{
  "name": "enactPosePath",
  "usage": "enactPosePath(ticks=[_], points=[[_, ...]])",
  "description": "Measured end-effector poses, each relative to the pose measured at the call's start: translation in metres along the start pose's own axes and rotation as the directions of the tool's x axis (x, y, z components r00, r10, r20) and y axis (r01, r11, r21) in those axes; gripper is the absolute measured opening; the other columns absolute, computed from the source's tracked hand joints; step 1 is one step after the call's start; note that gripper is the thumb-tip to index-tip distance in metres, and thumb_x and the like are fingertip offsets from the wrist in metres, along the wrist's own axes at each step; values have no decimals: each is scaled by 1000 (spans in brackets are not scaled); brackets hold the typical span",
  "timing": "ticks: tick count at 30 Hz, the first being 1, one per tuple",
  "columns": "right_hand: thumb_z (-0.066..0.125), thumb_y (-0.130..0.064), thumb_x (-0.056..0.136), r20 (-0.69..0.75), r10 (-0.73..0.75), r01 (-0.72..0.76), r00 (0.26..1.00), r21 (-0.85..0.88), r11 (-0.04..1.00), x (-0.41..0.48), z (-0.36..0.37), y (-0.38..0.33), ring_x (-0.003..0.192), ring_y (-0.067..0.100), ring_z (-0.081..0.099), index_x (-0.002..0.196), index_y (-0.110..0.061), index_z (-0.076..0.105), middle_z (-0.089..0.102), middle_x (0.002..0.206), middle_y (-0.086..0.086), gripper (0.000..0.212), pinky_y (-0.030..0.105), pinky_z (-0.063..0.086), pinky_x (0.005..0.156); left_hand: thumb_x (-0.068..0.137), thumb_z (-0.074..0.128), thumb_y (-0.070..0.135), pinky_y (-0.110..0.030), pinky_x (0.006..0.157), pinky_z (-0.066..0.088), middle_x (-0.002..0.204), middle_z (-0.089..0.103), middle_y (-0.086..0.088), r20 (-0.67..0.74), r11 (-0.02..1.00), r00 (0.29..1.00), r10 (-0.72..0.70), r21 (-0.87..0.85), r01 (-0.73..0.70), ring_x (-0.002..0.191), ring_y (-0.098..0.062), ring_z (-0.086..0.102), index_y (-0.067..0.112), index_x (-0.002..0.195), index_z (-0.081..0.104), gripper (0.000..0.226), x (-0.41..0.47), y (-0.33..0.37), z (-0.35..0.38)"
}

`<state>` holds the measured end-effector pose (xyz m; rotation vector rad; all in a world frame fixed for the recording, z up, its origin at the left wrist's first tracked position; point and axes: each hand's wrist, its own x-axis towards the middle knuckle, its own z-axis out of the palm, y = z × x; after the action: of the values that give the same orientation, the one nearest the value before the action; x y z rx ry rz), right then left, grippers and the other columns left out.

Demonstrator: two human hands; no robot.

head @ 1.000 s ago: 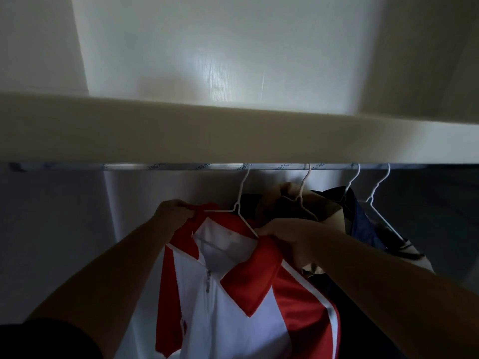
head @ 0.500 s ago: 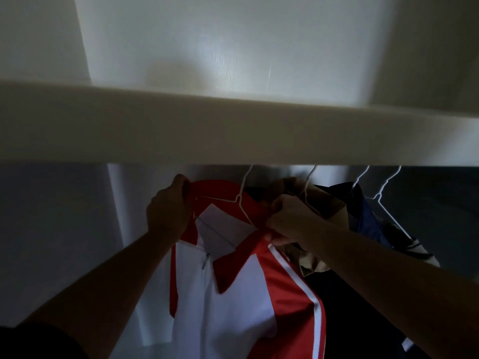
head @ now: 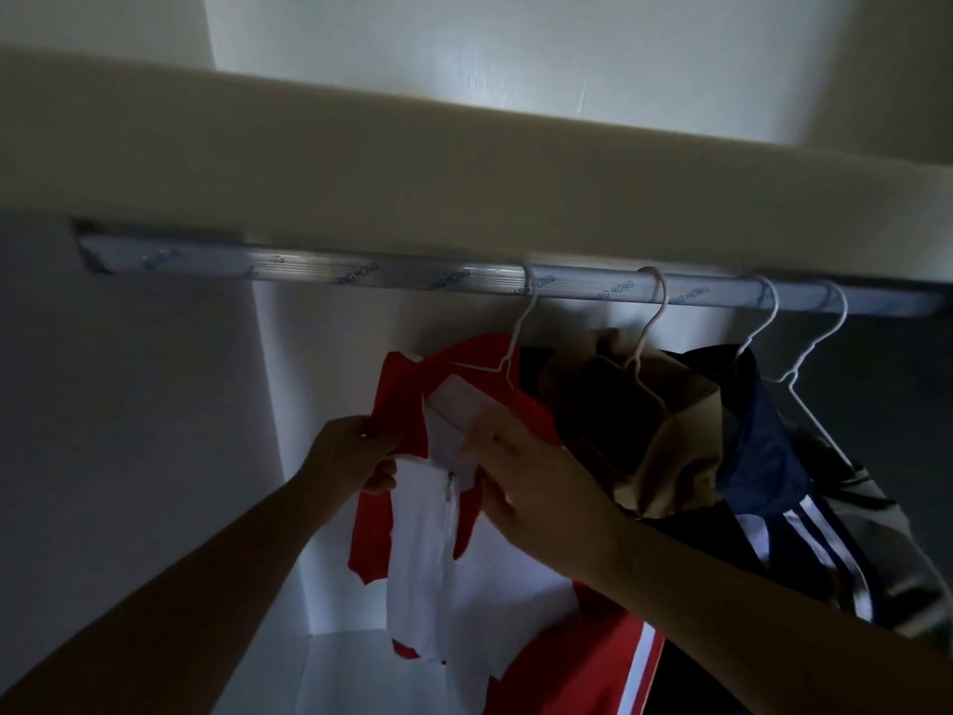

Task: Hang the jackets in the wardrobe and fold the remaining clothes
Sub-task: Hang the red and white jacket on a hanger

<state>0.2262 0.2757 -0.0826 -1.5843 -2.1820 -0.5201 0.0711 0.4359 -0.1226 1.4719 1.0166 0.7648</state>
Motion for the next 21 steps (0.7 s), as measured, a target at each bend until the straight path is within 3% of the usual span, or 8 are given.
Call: enactPosePath(ticks=[2,5,9,12,14,16,18,21], points=[[55,-17,93,256,44,-25,966,-77,997,-2,22,-5,76,5,60,116,-16,57,55,125,3,24,9,41,63,88,66,10,-20,43,49,52,66,-2,5,999,999,36,20,-36,45,-13,63,7,86,62,6,-2,-1,-2],[53,-17,96,447,172,-70,878,-235,969,1,57,-18,82,16,64,113,-10,54,60,112,7,18,28,53,72,88,64,11,-21,46,51,58,69,-3,20,997,998,65,27,-65,50,-15,66,9,87,62,3,-4,-3,-2],[52,-17,96,295,438,-364,849,-274,890,17,79,-13,89,22,66,128,-10,43,60,112,9,33,30,50,69,90,62,10,-22,46,51,61,70,-6,46,997,996,76,17,-76,51,-18,66,8,88,62,3,-1,-9,-2],[54,-15,95,331,577,-477,747,-339,811,30,80,-5,90,21,67,110,-12,56,67,103,5,15,29,45,64,89,64,13,-25,49,55,64,71,-6,60,995,993,100,4,-100,53,-19,68,10,90,63,3,3,-12,-3],[57,-15,93,357,597,-474,718,-377,795,34,80,-6,86,19,67,95,-13,62,69,94,3,5,27,44,60,88,66,16,-27,52,57,67,72,-6,96,993,989,115,-12,-115,55,-18,68,12,91,63,6,6,-14,-3],[57,-17,92,376,595,-473,711,-370,799,37,81,-6,84,19,67,95,-14,62,67,92,1,6,27,44,59,84,71,17,-26,52,56,72,73,-3,204,998,977,67,-2,-68,61,-18,70,14,93,64,12,6,-21,-4],[55,-19,92,407,588,-485,699,-333,808,38,78,-4,81,20,66,94,-15,60,64,86,0,7,28,47,60,80,75,15,-24,55,55,75,73,1,307,992,950,-50,127,11,68,-15,72,16,94,65,18,2,-35,-3],[50,-20,94,491,531,-475,690,-247,845,38,71,5,77,21,62,84,-18,54,53,73,-3,10,34,57,71,82,73,17,-20,58,55,80,71,2,307,921,949,-77,386,-50,70,-11,70,21,91,62,15,-3,-63,4]])
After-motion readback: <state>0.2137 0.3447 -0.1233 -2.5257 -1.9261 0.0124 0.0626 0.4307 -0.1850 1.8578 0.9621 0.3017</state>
